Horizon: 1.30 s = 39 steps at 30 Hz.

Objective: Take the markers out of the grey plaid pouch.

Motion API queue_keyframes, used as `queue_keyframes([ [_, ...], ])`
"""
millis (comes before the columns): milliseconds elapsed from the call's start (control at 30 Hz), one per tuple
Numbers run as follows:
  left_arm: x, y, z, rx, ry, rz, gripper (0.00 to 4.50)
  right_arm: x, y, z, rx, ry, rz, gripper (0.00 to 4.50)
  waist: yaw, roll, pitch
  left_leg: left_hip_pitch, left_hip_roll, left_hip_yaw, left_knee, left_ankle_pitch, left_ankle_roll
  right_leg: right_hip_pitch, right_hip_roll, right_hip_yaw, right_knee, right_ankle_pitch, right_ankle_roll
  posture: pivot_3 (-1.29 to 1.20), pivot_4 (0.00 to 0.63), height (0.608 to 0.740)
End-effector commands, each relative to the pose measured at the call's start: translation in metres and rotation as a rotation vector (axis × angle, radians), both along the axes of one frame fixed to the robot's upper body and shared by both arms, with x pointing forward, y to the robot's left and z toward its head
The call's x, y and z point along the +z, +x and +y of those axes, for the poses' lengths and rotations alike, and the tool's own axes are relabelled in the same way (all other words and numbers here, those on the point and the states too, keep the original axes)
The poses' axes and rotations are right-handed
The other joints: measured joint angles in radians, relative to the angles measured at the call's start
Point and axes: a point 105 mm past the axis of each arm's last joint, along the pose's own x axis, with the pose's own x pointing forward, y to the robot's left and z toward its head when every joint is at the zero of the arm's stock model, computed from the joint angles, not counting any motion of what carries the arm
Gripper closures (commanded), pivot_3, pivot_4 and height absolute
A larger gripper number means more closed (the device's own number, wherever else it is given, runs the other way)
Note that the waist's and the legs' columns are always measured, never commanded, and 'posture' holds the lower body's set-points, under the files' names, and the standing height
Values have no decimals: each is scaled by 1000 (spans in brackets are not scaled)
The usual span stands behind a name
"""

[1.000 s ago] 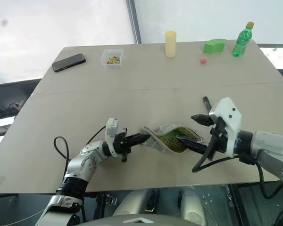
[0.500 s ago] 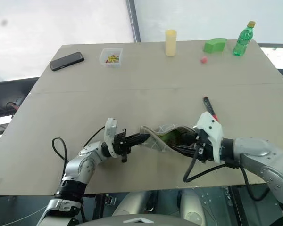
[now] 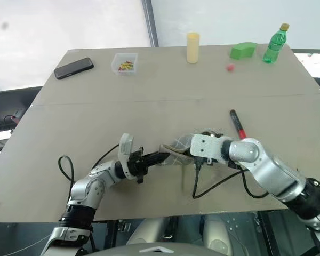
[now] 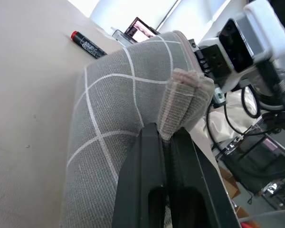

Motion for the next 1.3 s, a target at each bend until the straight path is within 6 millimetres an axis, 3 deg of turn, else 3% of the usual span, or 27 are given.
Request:
queue_keyframes([
  [33, -10, -6, -4, -14, -20, 83, 4500, -3, 9, 19, 97, -45, -95, 2260, 0, 0, 0, 0, 0, 0, 0, 0, 0, 0, 0, 0, 0, 0, 0, 0, 150, 740],
  [233, -9, -7, -7, -5, -32, 112, 4500, -23, 17, 52, 219, -28, -177, 2260, -2, -2, -1, 1, 0, 0, 0, 0, -1, 0, 1, 1, 1, 0, 0, 0, 150, 740],
  [367, -9, -8, -8, -1, -34, 119, 4500, -39, 19, 61, 260, -20, -171, 2260, -8, -5, -3, 3, 0, 0, 0, 1, -4, 0, 2, 3, 3, 0, -1, 0, 150, 740],
  [500, -9, -9, -6, 21, -38, 122, 4500, -47, 23, 50, 243, -25, -140, 3482, -15, -6, -3, 16, 0, 0, -3, -4, -2, 11, 3, 7, 3, 0, -1, 0, 150, 740],
  [533, -8, -9, -6, 26, -40, 123, 4500, -45, 25, 47, 235, -25, -149, 3610, -15, -6, -4, 17, 0, 0, -3, -4, -2, 11, 4, 7, 3, -1, -2, 0, 150, 740],
  [600, -8, -9, -5, 35, -42, 125, 4500, -37, 28, 39, 215, -17, -163, 3731, -15, -7, -4, 17, 0, -1, -3, -4, -3, 11, 5, 8, 3, -1, -3, 0, 150, 740],
  [633, -8, -8, -4, 47, -47, 127, 4500, -26, 27, 34, 196, 10, -167, 4005, -15, -6, -4, 17, 0, -1, -3, -4, -3, 11, 5, 8, 3, -1, -3, 0, 150, 740],
  [833, -6, 3, 2, 104, -61, 128, 4500, 44, 3, 5, 99, 266, -59, 4005, 9, -7, -2, 12, -1, -2, -3, -4, -3, 9, 5, 9, 2, 0, -1, 0, 150, 740],
  [967, -6, 9, 2, 110, -47, 114, 4500, 78, -15, -12, 40, 403, 47, 4005, 8, -8, 0, 10, 0, -3, -3, -4, -3, 6, 5, 8, 2, 0, -1, 0, 150, 740],
  [1167, -4, 14, -3, 87, -42, 92, 4500, 99, -34, -36, -72, 598, 267, 4005, 7, -10, 2, 3, -1, -3, -2, -4, -2, 0, 3, 7, 1, 1, -1, 0, 150, 740],
  [1300, 0, 24, -1, 128, -47, 60, 4500, 91, -56, -63, -189, 638, 499, 4005, 29, -10, 1, 1, -1, -4, -1, -2, 0, -2, 3, 5, 1, 1, -2, 0, 150, 740],
])
